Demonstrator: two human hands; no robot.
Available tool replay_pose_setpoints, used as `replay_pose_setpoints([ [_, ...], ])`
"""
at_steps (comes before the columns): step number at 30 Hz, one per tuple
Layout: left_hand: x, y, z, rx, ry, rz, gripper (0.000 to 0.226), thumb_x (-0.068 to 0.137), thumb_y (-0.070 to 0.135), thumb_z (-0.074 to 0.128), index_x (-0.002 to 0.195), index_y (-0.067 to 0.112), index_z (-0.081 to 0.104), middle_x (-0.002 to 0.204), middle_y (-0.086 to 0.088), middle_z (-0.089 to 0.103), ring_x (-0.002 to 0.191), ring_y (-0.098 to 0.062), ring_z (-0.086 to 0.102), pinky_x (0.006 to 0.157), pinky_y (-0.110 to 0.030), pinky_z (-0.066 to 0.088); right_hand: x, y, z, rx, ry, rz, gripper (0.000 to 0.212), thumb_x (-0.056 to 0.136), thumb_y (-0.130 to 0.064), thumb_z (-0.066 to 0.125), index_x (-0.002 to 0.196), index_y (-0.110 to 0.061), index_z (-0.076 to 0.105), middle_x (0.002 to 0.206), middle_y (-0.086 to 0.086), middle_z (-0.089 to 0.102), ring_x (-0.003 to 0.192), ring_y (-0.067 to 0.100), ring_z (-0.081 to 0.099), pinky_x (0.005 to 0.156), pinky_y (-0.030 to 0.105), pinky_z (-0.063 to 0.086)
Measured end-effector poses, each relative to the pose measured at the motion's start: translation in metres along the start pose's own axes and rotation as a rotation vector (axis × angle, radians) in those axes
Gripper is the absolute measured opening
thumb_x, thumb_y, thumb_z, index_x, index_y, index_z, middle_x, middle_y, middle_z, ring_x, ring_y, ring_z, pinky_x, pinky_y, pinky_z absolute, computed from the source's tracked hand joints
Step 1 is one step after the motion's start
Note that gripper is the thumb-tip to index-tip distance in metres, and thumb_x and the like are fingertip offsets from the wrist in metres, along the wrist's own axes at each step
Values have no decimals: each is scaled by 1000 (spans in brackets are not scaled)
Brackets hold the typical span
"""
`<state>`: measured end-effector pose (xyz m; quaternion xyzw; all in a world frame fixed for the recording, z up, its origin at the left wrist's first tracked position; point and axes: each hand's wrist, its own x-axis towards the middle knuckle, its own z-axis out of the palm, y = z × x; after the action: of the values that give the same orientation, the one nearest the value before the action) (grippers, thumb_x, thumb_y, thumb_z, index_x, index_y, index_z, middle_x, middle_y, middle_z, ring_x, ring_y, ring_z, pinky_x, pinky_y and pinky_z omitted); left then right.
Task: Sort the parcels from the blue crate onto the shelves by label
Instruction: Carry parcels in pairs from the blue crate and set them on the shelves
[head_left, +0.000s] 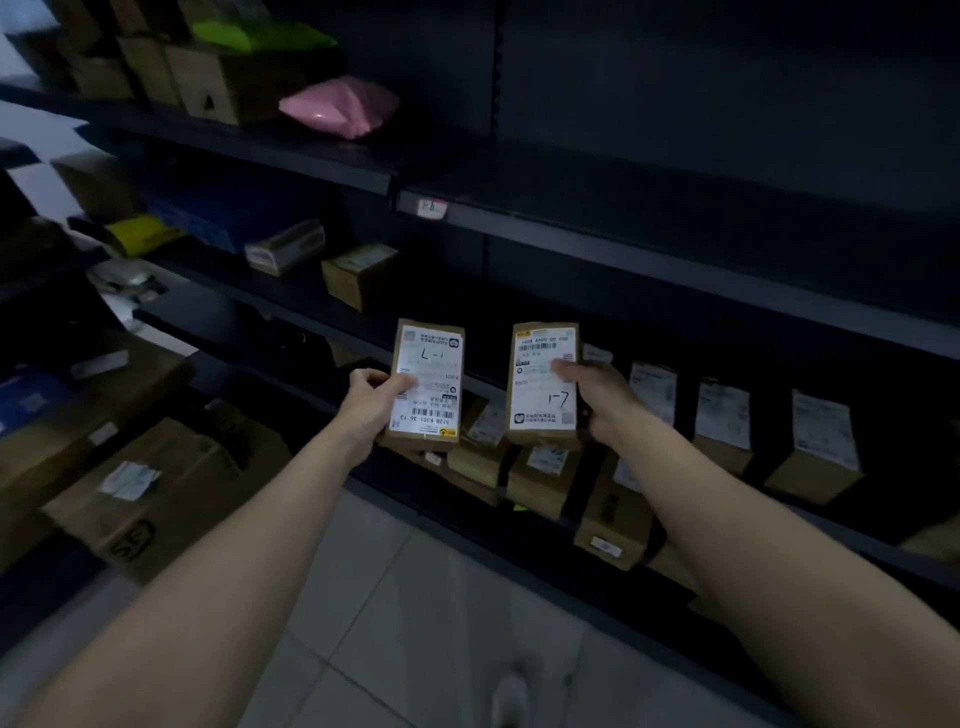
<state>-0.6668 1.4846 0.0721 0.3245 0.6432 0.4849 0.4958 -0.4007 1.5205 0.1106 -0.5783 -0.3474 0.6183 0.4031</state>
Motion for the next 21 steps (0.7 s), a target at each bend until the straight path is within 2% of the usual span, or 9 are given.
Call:
replay_pose_setpoints([
  [2, 26, 1, 3, 15, 2, -4, 46, 84, 31, 68, 113, 13, 38, 98, -13, 66, 80, -26, 68, 71, -40, 58, 21, -4, 5, 24, 15, 12, 35, 90, -13, 65, 124, -3, 60, 117, 19, 67, 94, 30, 68, 75, 44, 57],
  [3, 40, 2, 5, 28, -3, -1, 48, 84, 31, 68, 116, 9, 39, 101, -14, 66, 83, -27, 68, 71, -41, 57, 34, -7, 9, 34, 22, 22, 36, 90, -13, 65, 125, -3, 59, 117, 19, 67, 94, 30, 68, 75, 43, 56],
  [5, 68, 5, 9, 72, -22, 2, 53, 84, 32, 67, 122, 3, 42, 105, -16, 66, 85, -29, 68, 68, -38, 57, 60, -12, 18, 52, 21, 33, 36, 90, -13, 65, 125, -4, 59, 116, 18, 67, 84, 26, 69, 62, 37, 57],
  [7, 97, 8, 15, 92, -30, -3, 49, 85, 33, 68, 118, 7, 42, 103, -12, 64, 82, -24, 66, 62, -34, 54, 88, -17, 30, 65, 27, 46, 38, 90, -14, 66, 126, -5, 58, 115, 17, 67, 78, 22, 68, 54, 34, 55],
  [8, 112, 11, 18, 92, -40, -5, 46, 85, 32, 68, 114, 10, 40, 101, -9, 62, 80, -21, 65, 58, -32, 53, 102, -19, 35, 66, 31, 61, 40, 90, -15, 67, 127, -5, 57, 115, 16, 67, 80, 24, 68, 57, 36, 55],
  [11, 155, 19, 27, 117, -67, -15, 45, 85, 31, 68, 110, 11, 38, 98, -6, 59, 77, -18, 63, 52, -30, 51, 143, -23, 47, 52, 5, 125, 38, 94, -16, 62, 129, -4, 56, 123, 18, 64, 102, 30, 65, 81, 46, 54],
  [14, 196, 20, 36, 132, -88, -56, 49, 84, 32, 69, 113, 8, 38, 104, -11, 60, 86, -26, 65, 63, -37, 56, 177, -29, 54, -23, 19, 169, 36, 95, -20, 59, 128, -5, 56, 128, 18, 61, 113, 33, 60, 88, 47, 51],
  [18, 234, 11, 47, 147, -153, -142, 61, 84, 29, 69, 128, 0, 38, 117, -19, 60, 99, -33, 65, 77, -44, 57, 204, -20, 61, -85, 35, 240, 44, 98, -22, 54, 137, -4, 48, 138, 19, 52, 125, 36, 51, 103, 49, 43],
  [21, 258, 6, 56, 157, -213, -141, 46, 88, 22, 65, 123, -2, 47, 120, -23, 60, 97, -31, 65, 77, -42, 56, 220, -11, 63, -88, 67, 262, 48, 97, -21, 55, 139, -1, 44, 144, 19, 46, 132, 37, 43, 110, 50, 35],
])
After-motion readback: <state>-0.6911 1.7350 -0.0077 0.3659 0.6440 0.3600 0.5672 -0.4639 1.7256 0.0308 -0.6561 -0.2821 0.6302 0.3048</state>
